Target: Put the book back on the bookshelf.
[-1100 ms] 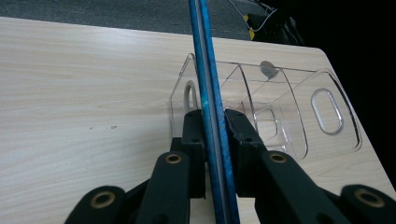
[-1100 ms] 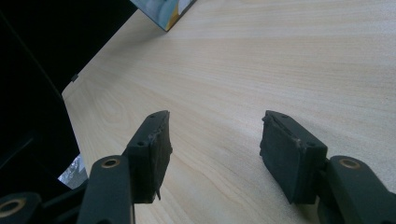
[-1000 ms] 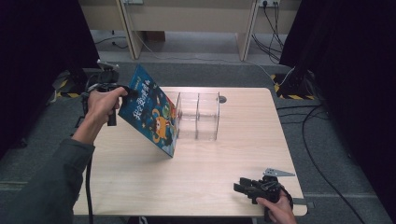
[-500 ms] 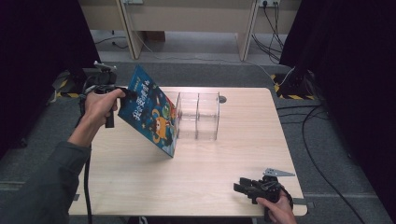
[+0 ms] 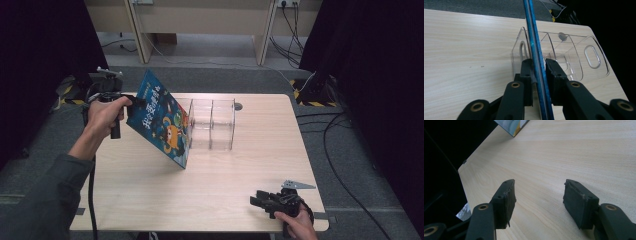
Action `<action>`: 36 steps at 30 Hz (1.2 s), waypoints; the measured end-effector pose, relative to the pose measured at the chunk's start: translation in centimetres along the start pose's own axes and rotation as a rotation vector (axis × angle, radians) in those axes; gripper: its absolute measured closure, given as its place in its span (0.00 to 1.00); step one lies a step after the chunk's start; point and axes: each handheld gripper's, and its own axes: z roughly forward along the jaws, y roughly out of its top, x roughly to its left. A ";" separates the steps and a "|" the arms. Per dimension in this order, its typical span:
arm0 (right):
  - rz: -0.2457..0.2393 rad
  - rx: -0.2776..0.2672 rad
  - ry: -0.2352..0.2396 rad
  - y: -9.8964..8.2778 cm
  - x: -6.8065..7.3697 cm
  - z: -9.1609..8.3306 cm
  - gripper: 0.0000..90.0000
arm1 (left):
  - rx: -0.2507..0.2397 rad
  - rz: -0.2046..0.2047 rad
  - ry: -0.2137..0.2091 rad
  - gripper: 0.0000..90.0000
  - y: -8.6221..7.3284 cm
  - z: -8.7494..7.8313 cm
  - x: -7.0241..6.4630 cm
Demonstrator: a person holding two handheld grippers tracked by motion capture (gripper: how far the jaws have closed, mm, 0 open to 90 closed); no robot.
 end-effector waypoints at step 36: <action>-0.025 -0.026 -0.104 0.6 -0.2 -1.2 0.38 | -0.070 0.065 -0.145 0.52 -2.9 -5.9 0.5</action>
